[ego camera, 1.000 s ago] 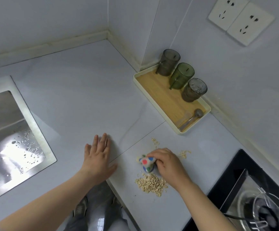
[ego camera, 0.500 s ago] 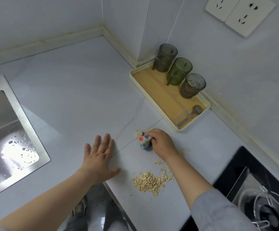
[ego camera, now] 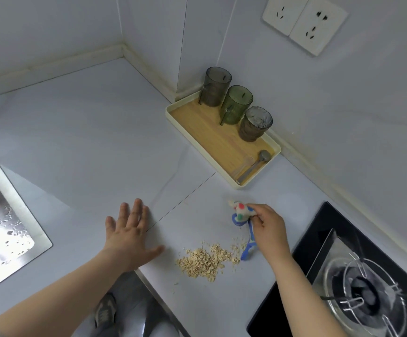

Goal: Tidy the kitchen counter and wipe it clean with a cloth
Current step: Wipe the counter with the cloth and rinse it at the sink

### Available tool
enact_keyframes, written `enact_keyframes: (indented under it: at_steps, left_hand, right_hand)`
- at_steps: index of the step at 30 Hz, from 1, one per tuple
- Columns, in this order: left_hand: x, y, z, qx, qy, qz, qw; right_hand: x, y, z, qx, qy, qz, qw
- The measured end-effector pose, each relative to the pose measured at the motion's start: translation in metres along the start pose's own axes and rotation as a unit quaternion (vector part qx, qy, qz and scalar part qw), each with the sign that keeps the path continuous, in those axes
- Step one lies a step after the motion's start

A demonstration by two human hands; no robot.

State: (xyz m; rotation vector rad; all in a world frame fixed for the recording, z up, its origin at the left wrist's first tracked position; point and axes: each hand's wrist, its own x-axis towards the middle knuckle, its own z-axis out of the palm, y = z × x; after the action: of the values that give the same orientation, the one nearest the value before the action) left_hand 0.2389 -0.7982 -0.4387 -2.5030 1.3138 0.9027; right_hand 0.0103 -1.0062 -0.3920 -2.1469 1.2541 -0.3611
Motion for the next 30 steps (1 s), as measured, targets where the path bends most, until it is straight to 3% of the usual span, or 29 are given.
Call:
enact_keyframes:
  at_steps: [4, 9, 15, 23, 30]
  left_hand:
    - [-0.001, 0.001, -0.002, 0.008, -0.002, -0.005, 1.0]
    - [-0.002, 0.0, -0.002, 0.027, 0.0, -0.008, 1.0]
    - [-0.003, 0.0, -0.004, 0.028, -0.002, -0.004, 1.0]
    - [-0.007, -0.003, -0.013, 0.012, -0.023, 0.013, 1.0]
    - [-0.006, -0.01, -0.013, 0.007, -0.015, 0.033, 0.999]
  right_hand:
    - [0.036, 0.029, -0.007, -0.019, 0.052, 0.09, 0.994]
    - [0.049, 0.032, 0.01, -0.005, 0.015, 0.14, 0.99]
    - [0.013, 0.019, 0.041, 0.009, -0.016, 0.074, 0.997]
    - [-0.044, -0.011, 0.062, 0.078, -0.086, 0.057, 0.992]
    - [-0.056, 0.016, 0.007, 0.057, 0.048, 0.124, 0.99]
